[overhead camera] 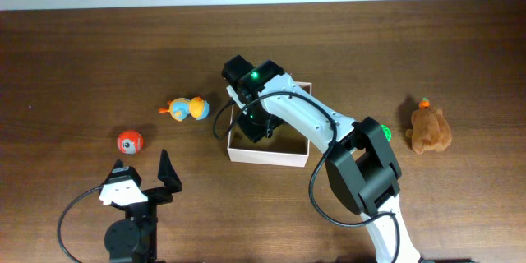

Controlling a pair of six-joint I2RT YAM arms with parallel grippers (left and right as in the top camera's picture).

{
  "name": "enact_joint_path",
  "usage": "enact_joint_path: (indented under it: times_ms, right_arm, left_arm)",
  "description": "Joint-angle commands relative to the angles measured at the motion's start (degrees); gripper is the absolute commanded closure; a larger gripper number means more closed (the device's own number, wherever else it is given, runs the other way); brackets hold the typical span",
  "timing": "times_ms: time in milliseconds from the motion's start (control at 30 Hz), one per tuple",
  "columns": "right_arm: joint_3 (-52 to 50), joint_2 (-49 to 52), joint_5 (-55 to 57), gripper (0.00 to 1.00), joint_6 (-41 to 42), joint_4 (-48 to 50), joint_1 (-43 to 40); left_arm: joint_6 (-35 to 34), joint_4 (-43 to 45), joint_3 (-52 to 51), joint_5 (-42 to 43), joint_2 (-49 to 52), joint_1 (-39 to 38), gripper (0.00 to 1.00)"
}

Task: Pack container

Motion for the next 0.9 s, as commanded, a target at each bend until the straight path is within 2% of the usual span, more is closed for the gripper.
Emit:
enact_joint_path:
  times_ms: [0,867]
  right_arm:
    - [-0.2,0.8,-0.1,0.51,0.7,0.2,0.3]
    - [-0.2,0.8,0.1,0.47,-4.9,-0.3,3.4]
  left_arm:
    - [0.8,0.0,-0.3,0.8,-0.5,0.2,0.01]
    - [0.8,-0.1,-0.3,0.8,-0.5,0.2,0.01]
